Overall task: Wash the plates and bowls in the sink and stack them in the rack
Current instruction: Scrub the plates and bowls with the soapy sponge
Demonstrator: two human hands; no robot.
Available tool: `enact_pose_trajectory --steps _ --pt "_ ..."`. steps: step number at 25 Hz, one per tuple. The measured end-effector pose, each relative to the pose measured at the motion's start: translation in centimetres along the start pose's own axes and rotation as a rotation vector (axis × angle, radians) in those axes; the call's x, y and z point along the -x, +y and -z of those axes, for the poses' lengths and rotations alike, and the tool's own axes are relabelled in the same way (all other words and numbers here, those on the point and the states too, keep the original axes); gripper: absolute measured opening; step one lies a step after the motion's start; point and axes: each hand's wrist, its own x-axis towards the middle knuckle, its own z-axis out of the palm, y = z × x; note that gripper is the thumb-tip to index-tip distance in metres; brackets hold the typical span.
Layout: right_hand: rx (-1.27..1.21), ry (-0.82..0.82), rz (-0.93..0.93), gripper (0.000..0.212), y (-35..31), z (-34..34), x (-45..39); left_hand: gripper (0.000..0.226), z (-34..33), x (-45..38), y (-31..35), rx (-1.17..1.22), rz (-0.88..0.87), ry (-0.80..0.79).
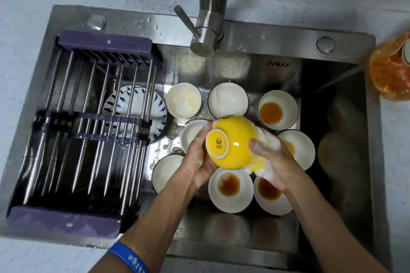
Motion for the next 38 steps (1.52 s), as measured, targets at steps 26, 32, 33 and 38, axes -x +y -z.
enact_pose_trajectory --steps 26,32,33,38 --pt "0.657 0.712 0.605 0.039 4.9 -1.8 1.5 0.047 -1.9 -1.1 -3.8 0.002 -0.125 -0.045" --pt "0.227 0.827 0.254 0.039 2.0 -0.1 1.0 0.023 -1.6 -2.9 -3.6 -1.638 -0.388 -0.182" --pt "0.24 0.848 0.254 0.038 1.8 0.2 1.2 0.029 -1.6 -3.3 -4.1 -1.951 -0.395 -0.229" --pt "0.29 0.895 0.243 0.037 1.4 1.1 2.3 0.041 -1.0 -2.5 -5.3 -2.298 -0.453 -0.207"
